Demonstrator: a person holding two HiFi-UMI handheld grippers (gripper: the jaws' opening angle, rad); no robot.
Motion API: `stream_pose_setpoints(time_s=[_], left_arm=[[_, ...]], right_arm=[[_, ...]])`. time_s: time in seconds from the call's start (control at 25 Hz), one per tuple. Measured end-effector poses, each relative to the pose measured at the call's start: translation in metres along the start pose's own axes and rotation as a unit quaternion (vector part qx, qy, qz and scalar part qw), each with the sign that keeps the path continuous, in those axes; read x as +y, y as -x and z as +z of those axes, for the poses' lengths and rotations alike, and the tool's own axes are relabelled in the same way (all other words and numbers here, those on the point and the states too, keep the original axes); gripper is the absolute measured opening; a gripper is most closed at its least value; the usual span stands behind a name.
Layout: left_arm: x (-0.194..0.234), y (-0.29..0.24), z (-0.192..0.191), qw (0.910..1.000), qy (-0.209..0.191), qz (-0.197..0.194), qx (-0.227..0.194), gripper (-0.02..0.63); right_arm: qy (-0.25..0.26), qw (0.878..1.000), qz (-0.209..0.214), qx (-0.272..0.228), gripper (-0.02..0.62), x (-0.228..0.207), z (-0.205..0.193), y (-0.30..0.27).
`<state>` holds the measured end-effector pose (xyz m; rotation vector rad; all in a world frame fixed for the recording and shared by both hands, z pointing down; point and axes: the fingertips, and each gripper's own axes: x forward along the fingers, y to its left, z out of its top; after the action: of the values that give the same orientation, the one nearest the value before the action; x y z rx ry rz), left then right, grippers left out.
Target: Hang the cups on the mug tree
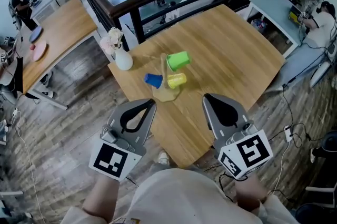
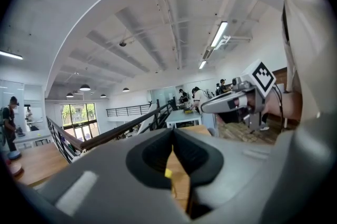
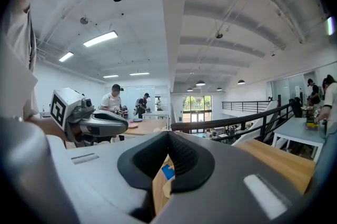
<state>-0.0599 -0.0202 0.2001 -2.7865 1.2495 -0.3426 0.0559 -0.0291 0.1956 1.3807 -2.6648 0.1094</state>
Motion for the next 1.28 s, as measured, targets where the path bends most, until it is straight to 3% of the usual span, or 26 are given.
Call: stream_pose_setpoints(time_s=[0.4,1.28], left_arm=[[-0.015,-0.002,-0.025,0.9993,0.029,-0.010,0.020,0.002],[-0.010,-0.010,-0.035,0.9986,0.035,-0.020,0.036,0.002]], right_arm=[[-0.022,0.999,0.025,0.021,0.000,0.011,-0.028,0.003],[-0.019,0.999,0.022,0.027,0.000,0.002,-0.032,-0.004]])
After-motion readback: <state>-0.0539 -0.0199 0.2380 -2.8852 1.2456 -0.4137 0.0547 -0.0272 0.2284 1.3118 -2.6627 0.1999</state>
